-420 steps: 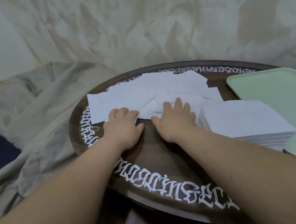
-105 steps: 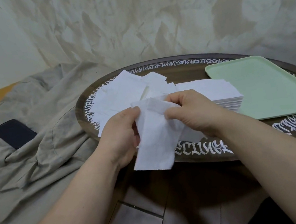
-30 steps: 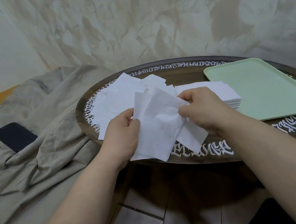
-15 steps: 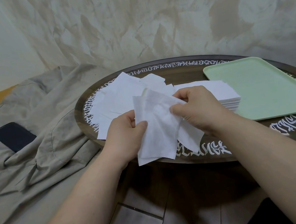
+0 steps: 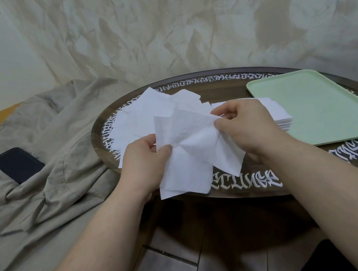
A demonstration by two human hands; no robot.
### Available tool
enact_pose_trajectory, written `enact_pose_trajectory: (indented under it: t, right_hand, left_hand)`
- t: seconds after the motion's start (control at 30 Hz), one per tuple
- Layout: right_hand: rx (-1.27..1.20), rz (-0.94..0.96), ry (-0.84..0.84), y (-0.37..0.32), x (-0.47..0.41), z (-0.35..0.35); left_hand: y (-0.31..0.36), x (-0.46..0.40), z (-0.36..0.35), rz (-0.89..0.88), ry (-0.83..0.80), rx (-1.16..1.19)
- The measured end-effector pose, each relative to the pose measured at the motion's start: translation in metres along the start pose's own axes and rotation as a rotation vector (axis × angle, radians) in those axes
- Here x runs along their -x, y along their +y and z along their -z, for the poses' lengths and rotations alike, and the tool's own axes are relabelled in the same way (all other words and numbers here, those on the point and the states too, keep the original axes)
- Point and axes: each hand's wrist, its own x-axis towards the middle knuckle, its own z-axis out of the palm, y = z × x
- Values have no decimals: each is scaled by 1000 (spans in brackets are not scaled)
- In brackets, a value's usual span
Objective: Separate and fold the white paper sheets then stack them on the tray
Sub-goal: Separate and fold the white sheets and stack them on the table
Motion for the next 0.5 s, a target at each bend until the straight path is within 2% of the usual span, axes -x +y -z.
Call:
enact_pose_trajectory:
  t: [0.13,0.23,0.33,0.43,0.5]
  right_hand:
    - [6,14,96,-2,-3,2]
    - [-18,-26,8,-2,0,3]
    - [21,-56,-80,-2,4,3]
    - [36,-29,62,-3,-1,5]
    - [-49,-12,194,-4,-3,7]
  left_hand:
    - [-1,0,0,9,-27,39]
    - [1,0,0,17,0,29]
    - [2,-2,3,-15,97,-43]
    - [4,-2,5,-9,151,-22]
    - [4,-3,5,17,175,49]
